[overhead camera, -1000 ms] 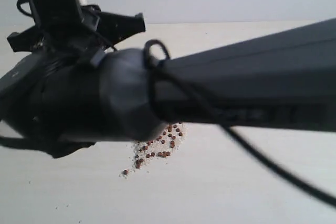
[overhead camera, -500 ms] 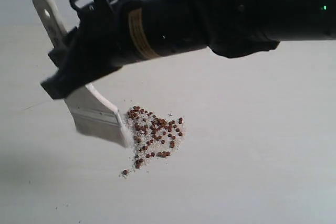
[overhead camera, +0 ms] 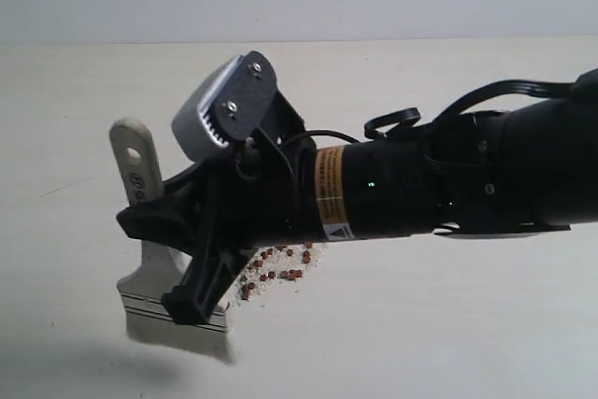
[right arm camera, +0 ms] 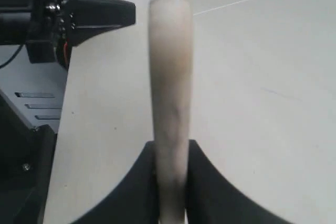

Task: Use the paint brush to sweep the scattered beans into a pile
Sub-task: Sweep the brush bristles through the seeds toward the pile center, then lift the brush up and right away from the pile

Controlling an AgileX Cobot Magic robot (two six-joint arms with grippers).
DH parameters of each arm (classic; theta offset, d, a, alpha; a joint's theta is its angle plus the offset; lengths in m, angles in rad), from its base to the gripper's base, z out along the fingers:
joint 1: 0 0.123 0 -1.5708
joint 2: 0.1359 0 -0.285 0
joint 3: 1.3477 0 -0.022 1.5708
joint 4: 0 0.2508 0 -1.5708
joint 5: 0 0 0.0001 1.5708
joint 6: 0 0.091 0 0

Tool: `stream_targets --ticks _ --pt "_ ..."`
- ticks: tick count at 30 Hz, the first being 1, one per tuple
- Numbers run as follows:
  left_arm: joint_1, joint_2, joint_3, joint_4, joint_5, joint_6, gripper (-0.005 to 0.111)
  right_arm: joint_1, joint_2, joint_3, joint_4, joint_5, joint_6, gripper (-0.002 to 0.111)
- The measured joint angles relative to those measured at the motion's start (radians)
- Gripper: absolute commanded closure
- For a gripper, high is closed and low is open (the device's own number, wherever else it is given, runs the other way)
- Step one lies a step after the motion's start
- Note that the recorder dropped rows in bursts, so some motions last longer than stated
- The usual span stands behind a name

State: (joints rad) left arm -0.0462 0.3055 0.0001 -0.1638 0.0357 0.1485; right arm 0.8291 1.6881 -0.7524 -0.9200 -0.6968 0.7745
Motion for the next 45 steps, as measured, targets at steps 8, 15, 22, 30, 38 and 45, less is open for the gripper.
stream_targets --ticks 8,15,22,30,38,45 --pt "0.0 0.0 0.0 0.0 0.0 0.0 0.107 -0.128 0.075 0.066 -0.046 -0.174 -0.043 0.108" --pt "0.0 0.0 0.0 0.0 0.0 0.0 0.107 -0.242 0.159 0.056 -0.073 -0.223 -0.047 0.108" --pt "0.0 0.0 0.0 0.0 0.0 0.0 0.107 -0.308 0.214 -0.061 -0.168 -0.219 -0.018 0.108" --pt "0.0 0.0 0.0 0.0 0.0 0.0 0.107 -0.318 0.251 -0.236 -0.289 -0.125 0.125 0.108" --pt "0.0 0.0 0.0 0.0 0.0 0.0 0.107 -0.295 0.034 -0.24 -0.358 0.065 0.359 0.108" --pt "0.0 0.0 0.0 0.0 0.0 0.0 0.107 0.033 -0.118 -0.237 -0.472 1.241 0.601 0.108"
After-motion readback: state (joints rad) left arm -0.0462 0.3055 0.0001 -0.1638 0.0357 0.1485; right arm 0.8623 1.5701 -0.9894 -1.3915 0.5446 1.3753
